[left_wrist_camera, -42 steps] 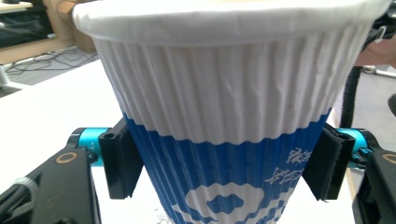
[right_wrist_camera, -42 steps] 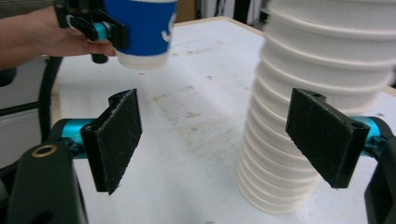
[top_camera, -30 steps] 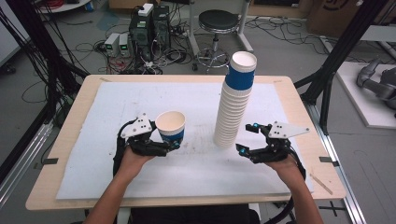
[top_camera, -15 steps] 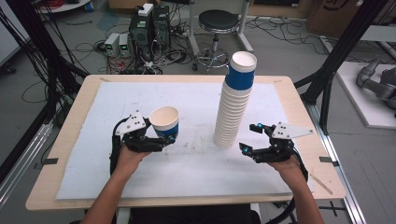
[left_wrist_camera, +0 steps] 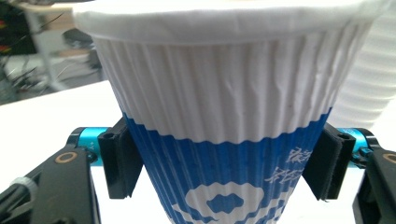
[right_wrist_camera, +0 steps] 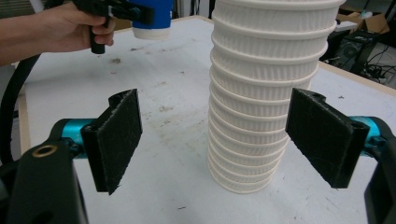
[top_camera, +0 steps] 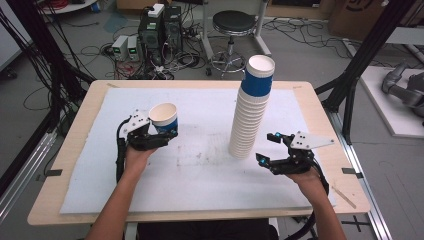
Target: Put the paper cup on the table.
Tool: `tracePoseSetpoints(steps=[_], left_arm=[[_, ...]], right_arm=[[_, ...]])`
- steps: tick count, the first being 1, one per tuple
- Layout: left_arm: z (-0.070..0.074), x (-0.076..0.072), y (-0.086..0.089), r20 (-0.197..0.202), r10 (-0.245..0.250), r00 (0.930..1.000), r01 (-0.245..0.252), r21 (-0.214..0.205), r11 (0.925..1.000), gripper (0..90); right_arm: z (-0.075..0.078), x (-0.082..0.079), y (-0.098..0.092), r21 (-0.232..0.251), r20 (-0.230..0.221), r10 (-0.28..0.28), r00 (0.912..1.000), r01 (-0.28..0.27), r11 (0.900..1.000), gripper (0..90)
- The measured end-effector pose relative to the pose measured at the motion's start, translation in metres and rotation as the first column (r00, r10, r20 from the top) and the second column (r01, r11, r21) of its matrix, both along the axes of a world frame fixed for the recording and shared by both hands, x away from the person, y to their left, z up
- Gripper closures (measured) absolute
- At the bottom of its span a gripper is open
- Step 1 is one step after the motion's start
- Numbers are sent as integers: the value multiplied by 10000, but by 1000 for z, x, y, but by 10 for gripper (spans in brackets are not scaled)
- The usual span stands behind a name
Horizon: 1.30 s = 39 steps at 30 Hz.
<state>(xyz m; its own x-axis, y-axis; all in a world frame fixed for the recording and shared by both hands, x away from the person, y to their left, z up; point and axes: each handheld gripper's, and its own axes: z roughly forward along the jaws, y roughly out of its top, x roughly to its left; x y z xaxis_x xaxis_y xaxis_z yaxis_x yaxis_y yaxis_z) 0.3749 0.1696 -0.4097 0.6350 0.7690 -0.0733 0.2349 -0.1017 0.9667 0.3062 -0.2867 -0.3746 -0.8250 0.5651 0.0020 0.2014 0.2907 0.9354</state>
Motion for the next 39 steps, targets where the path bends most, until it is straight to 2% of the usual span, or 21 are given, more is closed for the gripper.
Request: tracePoseSetpoints(steps=[4, 8, 13, 18, 22, 27, 30, 35, 39], left_arm=[[-11, 10, -2, -498, 195, 9986, -175, 402, 9990, 259], [-19, 16, -5, -827, 196, 9964, -135, 734, 9972, 260], [-28, 21, -7, -1218, 168, 9924, -75, 765, 9970, 259], [-35, 25, -11, -1639, 195, 9863, -19, 1066, 9943, 259], [-36, 25, -13, -1685, 213, 9855, 4, 1273, 9919, 256], [-36, 22, -13, -2067, 320, 9779, -12, 1477, 9890, 245], [-36, 19, -11, -2352, 389, 9712, -53, 1417, 9899, 244], [-36, 13, -9, -2388, 357, 9704, 7, 1506, 9886, 241], [-36, 9, -7, -2213, 208, 9750, 95, 1347, 9908, 217]], right_arm=[[-1, 1, 1, -74, -7, 55, 10000, -55, 10000, 188], [-1, 0, 0, -46, -31, 51, 10000, -51, 10000, 188], [-2, -1, -1, -21, -64, -10, 10000, 10, 10000, 188], [-2, -2, 0, -52, -93, 69, 9999, -70, 10000, 189], [-3, -1, 1, -76, -88, 77, 9999, -77, 9999, 189], [-3, -2, 0, -99, -81, 70, 9999, -71, 9999, 189], [-3, -3, -1, -77, -138, 48, 9999, -49, 10000, 189], [-3, -3, -1, -127, -101, 38, 9999, -39, 9999, 189], [-4, -3, 0, -139, -159, 35, 9999, -37, 9999, 189]])
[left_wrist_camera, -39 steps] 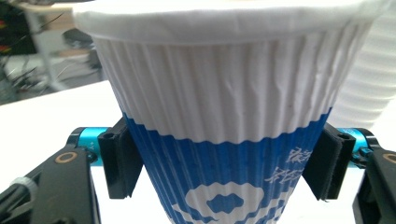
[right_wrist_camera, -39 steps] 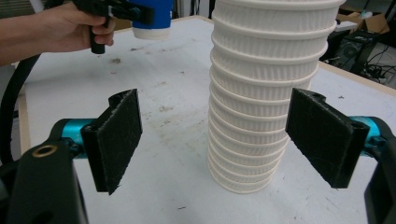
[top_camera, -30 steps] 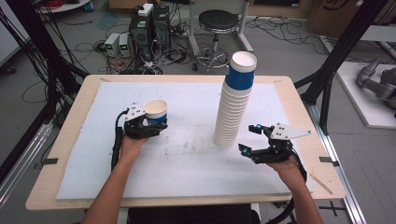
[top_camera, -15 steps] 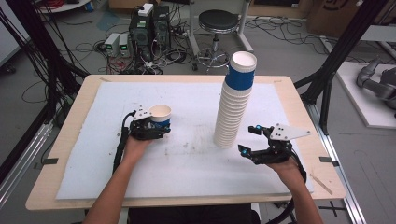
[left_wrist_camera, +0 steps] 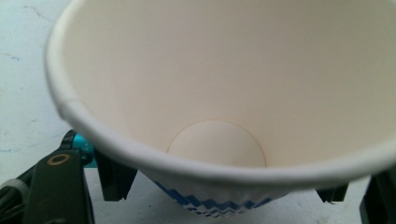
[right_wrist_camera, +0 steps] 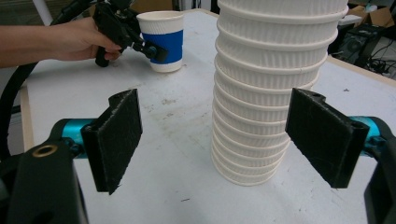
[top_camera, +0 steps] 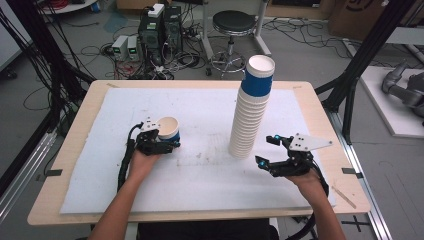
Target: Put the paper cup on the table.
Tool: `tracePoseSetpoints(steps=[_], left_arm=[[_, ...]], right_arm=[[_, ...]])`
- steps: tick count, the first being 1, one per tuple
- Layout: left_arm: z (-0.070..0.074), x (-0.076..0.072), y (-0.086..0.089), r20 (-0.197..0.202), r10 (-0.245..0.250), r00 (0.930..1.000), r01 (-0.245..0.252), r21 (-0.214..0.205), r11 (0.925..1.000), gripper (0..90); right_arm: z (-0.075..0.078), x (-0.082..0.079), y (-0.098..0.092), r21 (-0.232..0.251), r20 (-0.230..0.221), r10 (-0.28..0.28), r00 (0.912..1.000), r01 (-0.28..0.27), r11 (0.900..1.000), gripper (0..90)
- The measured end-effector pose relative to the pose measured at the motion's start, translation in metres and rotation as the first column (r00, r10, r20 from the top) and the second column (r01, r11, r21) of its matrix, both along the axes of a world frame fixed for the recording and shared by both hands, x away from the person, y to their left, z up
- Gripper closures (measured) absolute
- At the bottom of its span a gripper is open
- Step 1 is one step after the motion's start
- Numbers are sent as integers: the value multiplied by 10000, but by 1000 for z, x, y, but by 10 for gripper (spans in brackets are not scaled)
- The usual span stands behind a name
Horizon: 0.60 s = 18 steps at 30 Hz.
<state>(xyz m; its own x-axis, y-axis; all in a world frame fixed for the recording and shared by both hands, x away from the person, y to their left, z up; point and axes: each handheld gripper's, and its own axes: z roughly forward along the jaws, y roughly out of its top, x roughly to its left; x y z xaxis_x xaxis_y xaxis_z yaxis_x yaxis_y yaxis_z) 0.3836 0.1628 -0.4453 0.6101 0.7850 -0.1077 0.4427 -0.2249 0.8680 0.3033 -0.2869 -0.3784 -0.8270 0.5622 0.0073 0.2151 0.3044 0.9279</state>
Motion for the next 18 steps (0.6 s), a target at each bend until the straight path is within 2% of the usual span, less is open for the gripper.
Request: tracePoseSetpoints(steps=[5, 10, 13, 15, 18], left_arm=[[1, -9, 7, 128, 36, 9999, -31, -395, 9992, 214], [9, -21, 15, 601, 23, 9982, 18, -679, 9977, 211], [16, -30, 20, 981, -108, 9951, 178, -709, 9973, 198], [19, -35, 22, 1207, -140, 9926, 197, -470, 9987, 194], [18, -36, 22, 1106, -137, 9938, 184, -410, 9990, 194]], right_arm=[[-2, 1, -1, -37, -29, -30, 10000, 30, 10000, 189], [-3, 2, -1, -118, -134, -83, 9999, 81, 9999, 189], [-4, 2, -2, -137, -169, -146, 9998, 144, 9998, 189], [-5, 3, -2, -156, -174, -178, 9997, 175, 9997, 188], [-5, 3, -1, -172, -227, -196, 9995, 193, 9997, 189]])
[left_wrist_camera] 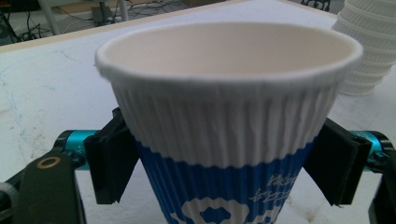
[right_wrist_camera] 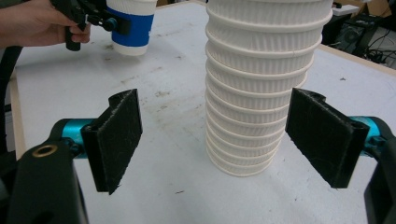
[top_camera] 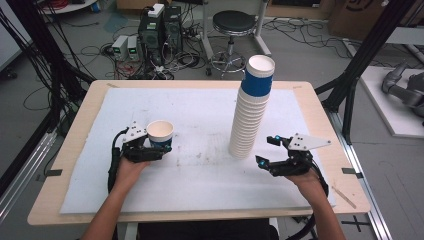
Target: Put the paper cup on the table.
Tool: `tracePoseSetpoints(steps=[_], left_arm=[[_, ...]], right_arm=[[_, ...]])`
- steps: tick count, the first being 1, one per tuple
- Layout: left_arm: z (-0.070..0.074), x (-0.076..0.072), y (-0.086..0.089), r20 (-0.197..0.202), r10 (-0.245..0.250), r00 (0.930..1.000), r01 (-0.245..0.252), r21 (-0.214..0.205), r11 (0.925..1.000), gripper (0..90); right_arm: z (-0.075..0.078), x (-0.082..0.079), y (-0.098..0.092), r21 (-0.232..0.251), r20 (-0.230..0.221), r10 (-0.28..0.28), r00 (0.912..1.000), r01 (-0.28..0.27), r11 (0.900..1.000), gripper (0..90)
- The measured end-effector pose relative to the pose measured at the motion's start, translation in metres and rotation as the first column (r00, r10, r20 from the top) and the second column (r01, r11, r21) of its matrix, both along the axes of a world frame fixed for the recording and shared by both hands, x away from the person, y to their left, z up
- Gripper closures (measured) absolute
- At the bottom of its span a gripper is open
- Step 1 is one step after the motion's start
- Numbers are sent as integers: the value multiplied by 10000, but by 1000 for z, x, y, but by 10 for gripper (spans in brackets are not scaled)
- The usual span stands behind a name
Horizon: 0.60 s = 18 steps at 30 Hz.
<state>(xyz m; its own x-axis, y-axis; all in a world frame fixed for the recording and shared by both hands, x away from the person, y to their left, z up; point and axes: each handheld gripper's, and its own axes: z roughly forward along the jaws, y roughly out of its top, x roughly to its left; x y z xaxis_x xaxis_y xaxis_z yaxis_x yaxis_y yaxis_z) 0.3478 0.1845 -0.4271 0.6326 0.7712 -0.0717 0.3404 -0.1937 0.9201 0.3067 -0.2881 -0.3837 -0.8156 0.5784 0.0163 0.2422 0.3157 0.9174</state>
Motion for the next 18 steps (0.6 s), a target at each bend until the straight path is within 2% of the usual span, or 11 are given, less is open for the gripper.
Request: tracePoseSetpoints(steps=[5, 7, 9, 11, 16, 18], left_arm=[[-6, 2, 1, -299, 124, 9995, -121, 93, 9999, 195], [-6, 3, 2, -78, 158, 9998, -159, -164, 9997, 206], [-6, 5, 2, 386, 216, 9990, -196, -507, 9985, 215], [-7, 10, 0, 572, 203, 9982, -160, -741, 9971, 217], [-17, 24, -12, 19, 245, 9997, -244, -473, 9986, 214], [-18, 26, -15, -185, 241, 9995, -245, -231, 9994, 210]], right_arm=[[1, 0, 1, 10, 83, 12, 10000, -12, 10000, 189], [1, 0, 1, 3, 83, -2, 10000, 2, 10000, 189], [0, 1, 0, -25, 42, -16, 10000, 17, 10000, 189], [0, 1, 1, -53, 44, -24, 10000, 24, 10000, 189], [0, 2, 4, -85, 28, 50, 10000, -50, 10000, 189], [-1, 2, 5, -107, 18, 54, 10000, -54, 9999, 189]])
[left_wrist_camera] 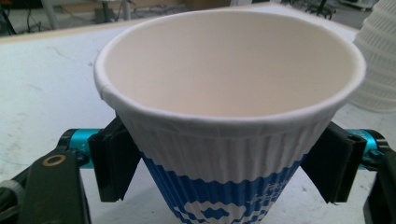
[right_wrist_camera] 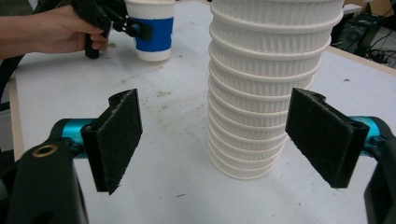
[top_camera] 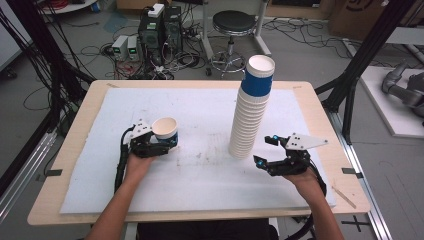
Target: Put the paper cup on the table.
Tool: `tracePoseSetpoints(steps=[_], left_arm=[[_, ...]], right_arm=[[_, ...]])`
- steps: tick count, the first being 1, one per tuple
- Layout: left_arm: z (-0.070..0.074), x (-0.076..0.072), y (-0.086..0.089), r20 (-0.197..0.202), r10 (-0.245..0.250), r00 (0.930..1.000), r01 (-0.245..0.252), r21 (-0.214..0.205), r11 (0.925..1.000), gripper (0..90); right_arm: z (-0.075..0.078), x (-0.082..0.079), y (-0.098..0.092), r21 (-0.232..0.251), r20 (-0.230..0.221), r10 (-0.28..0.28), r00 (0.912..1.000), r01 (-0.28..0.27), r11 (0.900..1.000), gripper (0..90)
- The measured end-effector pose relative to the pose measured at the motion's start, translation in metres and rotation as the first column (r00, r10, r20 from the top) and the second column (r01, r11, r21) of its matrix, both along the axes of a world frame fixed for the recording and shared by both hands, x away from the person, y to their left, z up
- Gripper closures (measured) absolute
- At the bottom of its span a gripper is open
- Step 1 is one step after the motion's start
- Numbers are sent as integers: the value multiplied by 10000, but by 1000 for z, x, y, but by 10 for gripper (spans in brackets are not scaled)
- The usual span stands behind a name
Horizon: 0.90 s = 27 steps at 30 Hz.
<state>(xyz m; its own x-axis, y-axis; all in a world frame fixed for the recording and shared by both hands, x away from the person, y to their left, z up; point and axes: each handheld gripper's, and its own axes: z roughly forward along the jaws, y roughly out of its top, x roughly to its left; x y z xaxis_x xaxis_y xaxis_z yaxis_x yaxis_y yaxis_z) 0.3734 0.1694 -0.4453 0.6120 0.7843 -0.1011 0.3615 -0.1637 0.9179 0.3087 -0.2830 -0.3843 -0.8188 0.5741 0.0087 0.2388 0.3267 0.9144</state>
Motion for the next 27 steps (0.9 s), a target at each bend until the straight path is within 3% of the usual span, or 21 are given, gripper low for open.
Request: tracePoseSetpoints(steps=[2, 5, 9, 14, 17, 22, 27], left_arm=[[1, 0, -2, -321, -68, 9995, 71, 116, 9999, 205], [0, -2, -5, -727, -118, 9973, 173, 762, 9969, 202], [0, -4, -5, -1036, 48, 9946, 79, 1219, 9925, 202], [3, -7, -3, -1092, 56, 9940, 89, 1318, 9912, 202], [5, -13, 3, -877, 37, 9961, 78, 1311, 9913, 203], [7, -25, 18, -540, 41, 9985, 5, 857, 9963, 204], [16, -39, 39, 208, -181, 9996, 188, -361, 9992, 202]], right_arm=[[0, 0, 0, -16, 14, 11, 10000, -11, 10000, 189], [0, 0, -1, -4, -19, 17, 10000, -17, 10000, 189], [0, -1, -1, -14, -26, 21, 10000, -21, 10000, 189], [1, -1, -2, 27, 19, 16, 10000, -16, 10000, 189], [1, -1, -3, 27, 43, -7, 10000, 6, 10000, 189], [0, -1, -6, -47, 36, -157, 9999, 157, 9999, 189], [-1, -1, -10, -215, 55, -400, 9992, 401, 9990, 189]])
